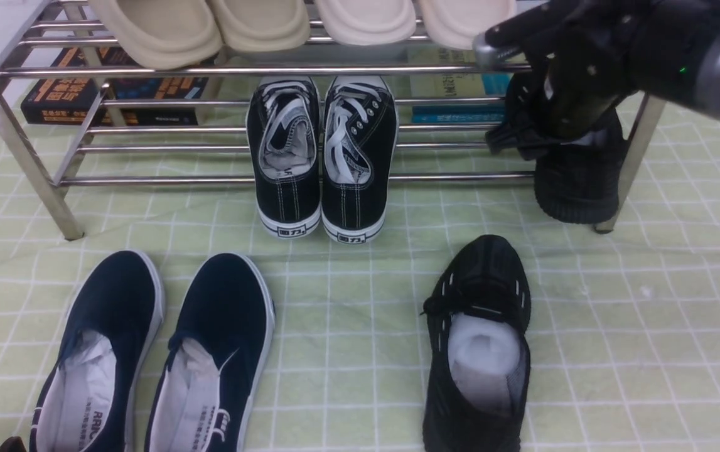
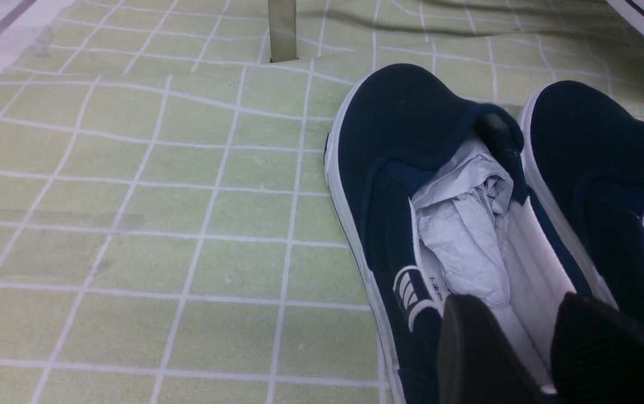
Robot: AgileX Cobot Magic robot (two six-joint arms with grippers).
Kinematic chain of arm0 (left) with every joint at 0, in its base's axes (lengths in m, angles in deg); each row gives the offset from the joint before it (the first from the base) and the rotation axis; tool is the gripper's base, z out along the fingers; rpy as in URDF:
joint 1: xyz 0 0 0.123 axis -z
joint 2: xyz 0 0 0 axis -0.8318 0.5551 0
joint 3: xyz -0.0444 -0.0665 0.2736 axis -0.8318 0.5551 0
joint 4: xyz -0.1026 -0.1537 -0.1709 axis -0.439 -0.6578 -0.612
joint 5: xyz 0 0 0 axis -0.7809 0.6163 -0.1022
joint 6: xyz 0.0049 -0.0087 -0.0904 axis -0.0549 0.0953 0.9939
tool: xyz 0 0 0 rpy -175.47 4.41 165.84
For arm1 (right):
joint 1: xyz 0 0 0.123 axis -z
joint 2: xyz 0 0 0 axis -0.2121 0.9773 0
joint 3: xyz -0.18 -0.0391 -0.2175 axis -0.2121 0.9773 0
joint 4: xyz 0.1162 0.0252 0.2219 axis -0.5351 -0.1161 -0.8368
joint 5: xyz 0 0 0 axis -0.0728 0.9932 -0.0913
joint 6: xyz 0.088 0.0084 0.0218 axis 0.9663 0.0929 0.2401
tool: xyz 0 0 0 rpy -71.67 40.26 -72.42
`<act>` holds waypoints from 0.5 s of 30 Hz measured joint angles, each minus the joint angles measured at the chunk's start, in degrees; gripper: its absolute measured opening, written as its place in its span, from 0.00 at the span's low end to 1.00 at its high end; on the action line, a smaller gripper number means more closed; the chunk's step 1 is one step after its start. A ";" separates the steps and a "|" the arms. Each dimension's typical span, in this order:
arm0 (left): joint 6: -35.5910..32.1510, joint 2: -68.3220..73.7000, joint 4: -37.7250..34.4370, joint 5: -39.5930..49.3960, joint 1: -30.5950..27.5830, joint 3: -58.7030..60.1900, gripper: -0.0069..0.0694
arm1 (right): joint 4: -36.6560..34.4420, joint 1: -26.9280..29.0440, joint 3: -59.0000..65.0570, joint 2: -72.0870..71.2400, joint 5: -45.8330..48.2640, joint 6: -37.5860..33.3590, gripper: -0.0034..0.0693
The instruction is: Take the shoes off the shelf with your hand from the green coffee tablecloth.
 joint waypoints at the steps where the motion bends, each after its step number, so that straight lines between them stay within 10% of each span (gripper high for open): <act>1: 0.00 0.00 0.00 0.00 0.00 0.00 0.41 | 0.98 0.00 0.00 0.51 -0.17 0.71 0.64; 4: 0.00 0.00 0.00 0.00 0.00 0.00 0.41 | 1.75 0.00 0.00 1.41 -0.69 1.28 0.60; 11: 0.00 0.00 0.17 0.05 0.00 0.00 0.41 | 2.02 -0.14 0.00 1.22 0.46 1.46 0.09; 15: 0.00 0.00 0.17 0.05 0.00 0.00 0.41 | 0.06 -1.44 -0.20 -1.89 6.30 1.26 0.05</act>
